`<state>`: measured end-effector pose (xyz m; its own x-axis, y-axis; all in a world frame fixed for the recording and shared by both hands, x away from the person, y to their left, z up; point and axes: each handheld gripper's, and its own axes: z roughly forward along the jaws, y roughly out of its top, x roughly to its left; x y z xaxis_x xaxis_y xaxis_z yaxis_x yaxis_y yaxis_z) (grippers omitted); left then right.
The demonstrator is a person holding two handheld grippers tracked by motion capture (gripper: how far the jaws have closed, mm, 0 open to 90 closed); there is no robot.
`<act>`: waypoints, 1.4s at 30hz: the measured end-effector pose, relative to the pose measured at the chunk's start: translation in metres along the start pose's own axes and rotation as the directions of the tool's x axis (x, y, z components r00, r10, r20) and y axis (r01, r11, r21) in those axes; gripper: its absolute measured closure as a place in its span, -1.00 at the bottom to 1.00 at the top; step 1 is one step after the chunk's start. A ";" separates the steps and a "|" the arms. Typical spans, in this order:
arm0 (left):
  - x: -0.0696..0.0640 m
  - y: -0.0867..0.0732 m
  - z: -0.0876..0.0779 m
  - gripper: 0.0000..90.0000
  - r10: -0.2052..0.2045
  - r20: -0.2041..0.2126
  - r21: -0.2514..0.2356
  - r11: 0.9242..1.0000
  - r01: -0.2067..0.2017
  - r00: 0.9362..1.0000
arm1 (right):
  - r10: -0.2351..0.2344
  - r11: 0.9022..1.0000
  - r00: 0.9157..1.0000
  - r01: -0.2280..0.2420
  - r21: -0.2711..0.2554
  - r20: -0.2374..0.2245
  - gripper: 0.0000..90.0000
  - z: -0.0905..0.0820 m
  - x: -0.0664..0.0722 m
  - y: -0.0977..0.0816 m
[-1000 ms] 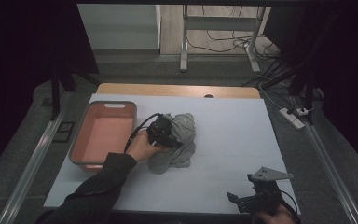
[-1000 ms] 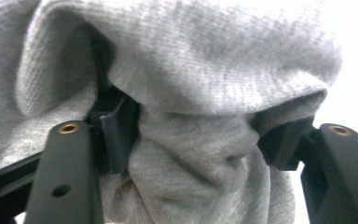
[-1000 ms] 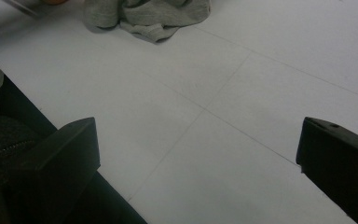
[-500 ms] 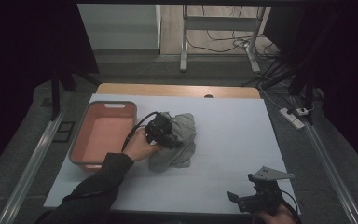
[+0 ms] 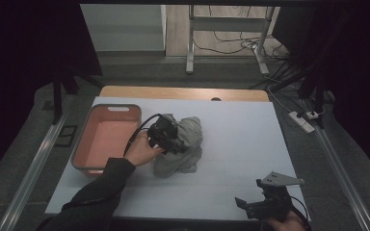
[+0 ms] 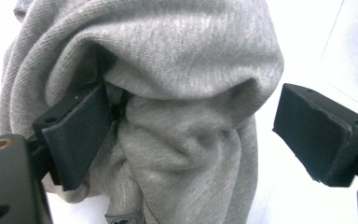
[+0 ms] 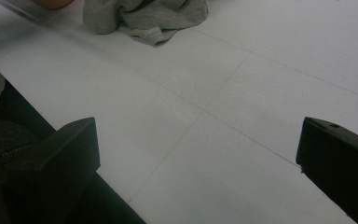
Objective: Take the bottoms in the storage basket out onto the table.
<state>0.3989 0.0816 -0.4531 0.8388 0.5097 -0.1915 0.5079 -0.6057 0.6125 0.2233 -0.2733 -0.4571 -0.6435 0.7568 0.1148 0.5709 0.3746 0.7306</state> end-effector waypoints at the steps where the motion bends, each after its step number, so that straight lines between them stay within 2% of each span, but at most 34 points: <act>1: 0.000 0.000 -0.001 -0.79 0.006 0.005 0.001 1.000 -0.006 1.000 | 0.001 1.000 1.000 -0.001 0.000 0.001 -1.00 0.000 0.000 0.000; 13: -0.004 -0.003 -0.008 -0.94 0.030 0.007 -0.004 1.000 -0.030 1.000 | 0.001 1.000 1.000 -0.001 -0.002 -0.001 -1.00 0.000 0.000 0.000; 18: -0.005 -0.005 -0.012 -0.99 0.034 0.008 -0.026 0.999 -0.034 0.999 | -0.001 1.000 1.000 0.001 0.000 -0.002 -1.00 0.000 0.000 0.000; 24: -0.005 -0.007 -0.016 -1.00 0.042 0.029 -0.045 0.998 -0.041 0.999 | 0.001 1.000 1.000 -0.001 -0.001 -0.001 -1.00 0.000 0.000 0.000; 32: -0.003 -0.011 -0.019 -1.00 0.048 0.066 -0.042 0.998 -0.045 0.997 | 0.001 1.000 1.000 -0.001 -0.001 -0.003 -1.00 0.000 0.000 0.000; 39: -0.006 -0.014 -0.025 -1.00 0.071 0.057 -0.072 0.995 -0.067 0.996 | 0.000 1.000 1.000 0.000 -0.002 -0.003 -1.00 0.000 0.000 0.000; 42: -0.007 -0.016 -0.028 -1.00 0.059 0.062 -0.066 0.996 -0.054 0.996 | 0.000 1.000 1.000 0.000 -0.002 -0.003 -1.00 0.000 0.000 0.000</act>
<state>0.3794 0.1041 -0.4400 0.8776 0.4346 -0.2022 0.4473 -0.5908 0.6714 0.2231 -0.2732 -0.4569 -0.6451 0.7551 0.1173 0.5700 0.3732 0.7320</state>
